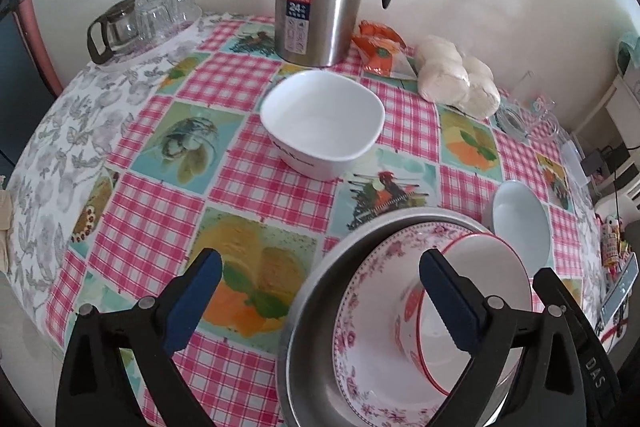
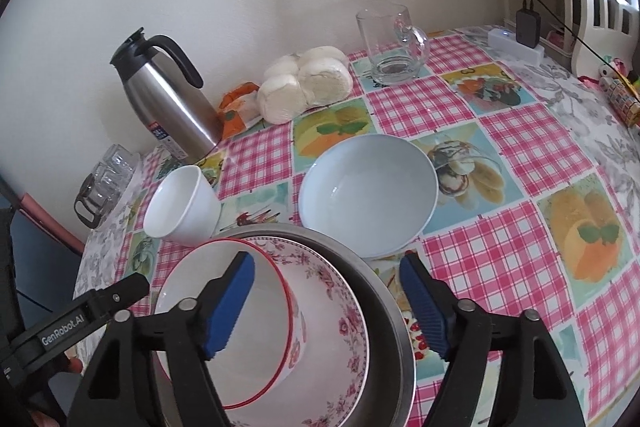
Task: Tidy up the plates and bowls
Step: 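Open both grippers and move them toward the white square bowl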
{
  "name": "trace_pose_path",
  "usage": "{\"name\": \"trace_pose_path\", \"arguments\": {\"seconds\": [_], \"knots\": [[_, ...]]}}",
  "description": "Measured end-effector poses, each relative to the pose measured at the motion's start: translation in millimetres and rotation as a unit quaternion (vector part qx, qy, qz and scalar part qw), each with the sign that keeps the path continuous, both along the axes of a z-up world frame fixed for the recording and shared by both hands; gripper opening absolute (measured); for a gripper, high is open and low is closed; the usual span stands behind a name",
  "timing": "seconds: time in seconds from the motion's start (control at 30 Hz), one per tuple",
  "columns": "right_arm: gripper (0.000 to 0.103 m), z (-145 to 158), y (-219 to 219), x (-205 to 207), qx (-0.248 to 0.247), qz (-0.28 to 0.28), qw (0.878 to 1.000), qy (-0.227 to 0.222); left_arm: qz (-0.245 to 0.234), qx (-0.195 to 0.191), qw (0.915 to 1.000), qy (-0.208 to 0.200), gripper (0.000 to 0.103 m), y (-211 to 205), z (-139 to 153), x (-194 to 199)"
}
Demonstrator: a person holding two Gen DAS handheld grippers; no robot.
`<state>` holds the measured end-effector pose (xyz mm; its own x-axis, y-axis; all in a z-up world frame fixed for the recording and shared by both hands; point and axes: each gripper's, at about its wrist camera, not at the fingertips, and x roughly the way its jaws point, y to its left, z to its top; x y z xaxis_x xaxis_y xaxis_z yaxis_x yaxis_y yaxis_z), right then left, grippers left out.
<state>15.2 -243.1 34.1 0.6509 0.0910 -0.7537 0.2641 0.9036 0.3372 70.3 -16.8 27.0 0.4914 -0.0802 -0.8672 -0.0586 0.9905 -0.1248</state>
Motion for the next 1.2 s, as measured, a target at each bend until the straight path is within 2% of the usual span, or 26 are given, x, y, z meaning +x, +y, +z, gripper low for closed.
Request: {"name": "trace_pose_path", "arguments": {"seconds": [0.1,0.17,0.33,0.47,0.63,0.93,1.1,1.2], "knots": [[0.098,1.1,3.2,0.1,-0.002,0.009,1.000,-0.008,0.002,0.002,1.0000,-0.003,0.099,0.7,0.7,0.5],[0.103,1.9,5.3,0.1,-0.004,0.015,1.000,-0.013,0.004,0.001,1.0000,-0.004,0.099,0.8,0.7,0.6],[0.103,2.9,7.1,0.0,-0.010,0.016,1.000,-0.019,0.011,0.000,0.9998,-0.018,0.099,3.5,4.4,0.5],[0.103,5.7,5.1,-0.7,-0.012,0.013,1.000,-0.026,0.017,0.005,0.9988,-0.047,0.099,5.2,10.8,0.1],[0.103,17.6,9.0,-2.5,-0.028,0.016,0.999,-0.040,0.024,0.017,0.9964,-0.079,0.099,6.6,18.2,2.4],[0.103,36.4,24.9,-2.3,-0.051,0.030,0.997,-0.053,0.021,0.014,0.9917,-0.126,0.099,14.1,32.6,8.4],[0.103,43.2,36.1,0.6,-0.082,0.023,0.995,-0.053,0.037,0.020,0.9901,-0.134,0.099,23.4,35.9,16.4],[0.103,43.4,43.1,6.7,-0.099,0.028,0.994,-0.046,0.045,0.009,0.9897,-0.136,0.099,31.3,35.5,22.3]]}}
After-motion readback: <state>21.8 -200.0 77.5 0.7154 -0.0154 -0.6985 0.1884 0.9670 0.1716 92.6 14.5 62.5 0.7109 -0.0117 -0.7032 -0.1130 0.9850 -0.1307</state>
